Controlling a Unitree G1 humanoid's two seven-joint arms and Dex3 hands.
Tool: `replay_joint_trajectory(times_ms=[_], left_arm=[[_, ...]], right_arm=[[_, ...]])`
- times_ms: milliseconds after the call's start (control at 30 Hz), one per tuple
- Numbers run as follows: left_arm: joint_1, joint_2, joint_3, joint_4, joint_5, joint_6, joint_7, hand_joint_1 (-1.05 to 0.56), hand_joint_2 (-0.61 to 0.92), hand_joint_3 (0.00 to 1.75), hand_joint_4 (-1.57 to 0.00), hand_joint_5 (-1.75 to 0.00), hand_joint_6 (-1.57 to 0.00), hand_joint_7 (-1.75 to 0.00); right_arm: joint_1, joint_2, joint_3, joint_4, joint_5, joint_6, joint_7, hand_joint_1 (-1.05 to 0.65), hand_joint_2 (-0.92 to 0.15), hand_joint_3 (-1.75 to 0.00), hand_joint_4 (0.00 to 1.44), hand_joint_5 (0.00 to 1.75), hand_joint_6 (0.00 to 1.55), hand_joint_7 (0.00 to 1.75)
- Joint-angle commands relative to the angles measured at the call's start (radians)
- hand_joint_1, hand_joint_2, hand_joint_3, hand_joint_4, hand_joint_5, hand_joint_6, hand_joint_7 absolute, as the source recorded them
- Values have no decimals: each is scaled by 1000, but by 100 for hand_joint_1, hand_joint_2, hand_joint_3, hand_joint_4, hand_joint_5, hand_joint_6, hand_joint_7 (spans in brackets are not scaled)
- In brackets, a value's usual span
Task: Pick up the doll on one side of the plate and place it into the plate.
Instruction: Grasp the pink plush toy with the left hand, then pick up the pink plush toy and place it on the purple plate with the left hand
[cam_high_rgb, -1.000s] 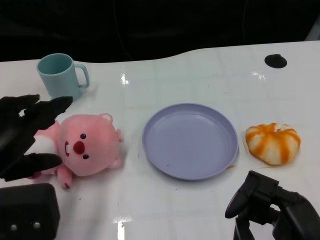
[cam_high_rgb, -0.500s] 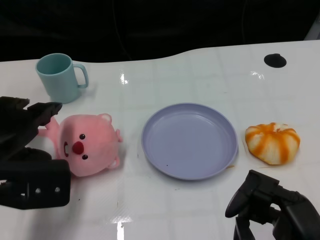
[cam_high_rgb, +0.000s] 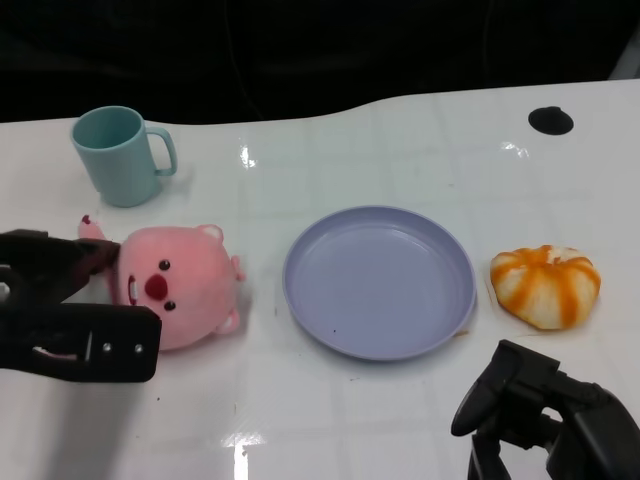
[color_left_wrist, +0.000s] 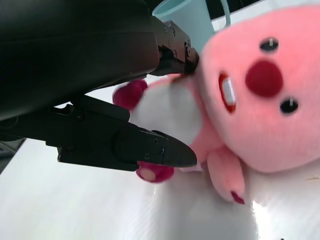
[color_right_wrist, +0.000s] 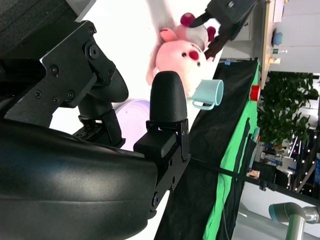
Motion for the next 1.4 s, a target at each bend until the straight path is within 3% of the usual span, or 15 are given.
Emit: replay_joint_trajectory(times_ms=[33,133,233,300,400,433,467,533,567,667,767,867,1067,1167,1400], left_arm=[[-54,-27,-45,131,4,-12,33,-74,92,3,-4,-14,-14,0],[-89,-54,-72,233,-9,-28,65,-67,92,3,-7,-12,-16,-1],[-119,-82,-86,318,-28,-32,76,-48,90,1,-18,-11,-27,-3],[-132,-99,-94,367,-37,-32,105,-32,87,0,-38,-8,-48,-4],[-141,-119,-96,455,-58,-77,204,-23,91,3,-73,-17,-78,-10],[-144,-124,-98,483,-62,-98,239,-22,91,2,-84,-32,-90,-16],[-146,-126,-103,506,-63,-116,268,-25,92,8,-84,-55,-97,-21],[-153,-127,-115,541,-64,-147,310,-27,92,13,-83,-67,-102,-24],[-155,-126,-121,557,-64,-160,334,-25,92,17,-75,-118,-100,-56],[-153,-120,-129,576,-70,-195,398,-22,92,23,-69,-167,-78,-128],[-148,-104,-129,555,-77,-220,445,-24,92,20,-71,-174,-65,-152],[-139,-94,-111,532,-89,-239,519,-22,92,30,-78,-175,-60,-172],[-118,-89,-52,476,-123,-272,672,-18,83,44,-86,-175,-64,-175],[-106,-75,-28,394,-134,-248,664,-19,65,80,-88,-175,-64,-175],[-45,-53,39,128,-154,-168,589,-21,59,84,-89,-175,-66,-175]], right_arm=[[6,-8,-4,-12,4,3,-1,9,-41,-137,72,175,62,154],[9,-7,-2,-15,4,3,-1,8,-41,-137,72,175,62,154],[11,-7,-2,-16,5,3,-1,9,-42,-137,72,175,62,154],[12,-8,-2,-17,6,1,1,9,-42,-137,71,175,62,153],[13,-10,-2,-21,2,8,1,7,-41,-137,71,175,62,153],[13,-10,-2,-22,3,10,1,7,-41,-137,71,175,62,153],[12,-9,-2,-20,4,10,1,7,-41,-137,71,175,62,153],[11,-8,-2,-16,5,6,1,7,-41,-137,71,175,62,152],[11,-8,-2,-14,4,3,0,7,-41,-137,71,175,62,152],[12,-3,3,-8,3,-7,-4,8,-41,-137,71,175,62,152],[10,1,8,-12,4,0,-6,8,-41,-138,72,175,62,152],[2,2,9,-11,0,5,-8,8,-41,-138,72,175,62,153],[-6,5,13,-6,3,13,-11,8,-41,-138,71,175,62,154],[-8,7,14,1,7,9,-10,8,-41,-137,71,175,62,154],[-13,12,22,-1,2,9,-14,9,-42,-138,71,175,62,153]])
